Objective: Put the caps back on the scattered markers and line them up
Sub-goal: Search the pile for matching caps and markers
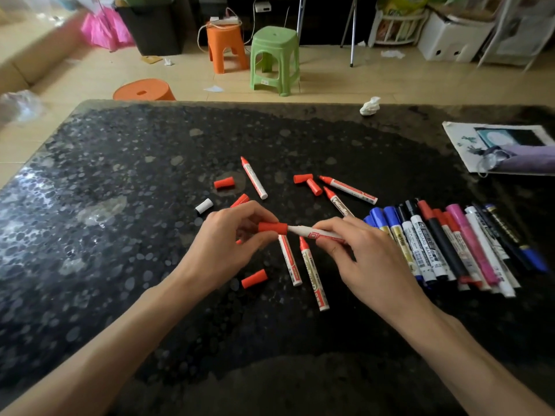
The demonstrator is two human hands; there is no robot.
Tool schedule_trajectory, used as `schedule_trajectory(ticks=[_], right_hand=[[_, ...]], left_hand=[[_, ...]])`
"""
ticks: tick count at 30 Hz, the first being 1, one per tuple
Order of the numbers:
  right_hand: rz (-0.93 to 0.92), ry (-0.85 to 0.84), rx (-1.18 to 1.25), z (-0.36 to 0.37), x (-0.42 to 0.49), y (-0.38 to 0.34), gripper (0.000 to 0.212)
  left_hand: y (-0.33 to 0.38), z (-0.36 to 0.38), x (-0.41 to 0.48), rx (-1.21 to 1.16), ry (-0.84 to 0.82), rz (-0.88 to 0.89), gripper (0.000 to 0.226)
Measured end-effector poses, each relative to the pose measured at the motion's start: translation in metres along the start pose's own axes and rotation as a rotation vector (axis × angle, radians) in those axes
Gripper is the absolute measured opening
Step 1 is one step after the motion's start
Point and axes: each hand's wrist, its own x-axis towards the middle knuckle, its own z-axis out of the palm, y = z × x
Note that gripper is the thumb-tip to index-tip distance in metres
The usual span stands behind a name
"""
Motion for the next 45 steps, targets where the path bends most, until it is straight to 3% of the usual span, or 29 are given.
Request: schedule_trajectory(ticks=[3, 7, 22, 27, 30, 34, 37, 41, 45], right_hand=[[0.128, 0.004, -0.085, -0.002, 0.002, 0.008, 0.019], [0.242, 0.011, -0.151, -0.004, 0.006, 0.012, 0.017], [0.45, -0.127, -0.232, 0.0, 0.013, 0.017, 0.025], [0.416, -0.222, -0.28, 0.013, 0.016, 0.009, 0.03], [0.403, -0.163, -0.295, 0.01, 0.022, 0.016, 0.037], [0.239, 0.092, -0.637, 0.004, 0.04, 0.042, 0.037], [0.232, 0.04, -0.781, 0.01, 0.046, 0.048, 0.03], [0.255, 0.047, -0.766, 0.012, 0.042, 0.038, 0.024], [0.316, 0.098, -0.603, -0.002, 0.034, 0.032, 0.025]], left_hand=[[-0.019, 0.001, 0.002, 0.192, 0.002, -0.049, 0.016], [-0.037, 0.013, 0.0, 0.458, -0.028, 0.015, 0.016], [-0.043, 0.024, 0.013, 0.403, 0.008, -0.089, 0.023], [-0.043, 0.018, 0.008, 0.528, -0.057, -0.039, 0.025], [-0.043, 0.019, 0.005, 0.624, -0.091, -0.013, 0.022], [-0.033, 0.014, 0.002, 0.528, -0.024, -0.021, 0.017], [-0.027, 0.004, -0.008, 0.482, -0.035, -0.062, 0.015], [-0.026, -0.013, -0.014, 0.47, -0.071, -0.142, 0.013], [-0.019, -0.017, -0.006, 0.287, -0.077, -0.212, 0.011]])
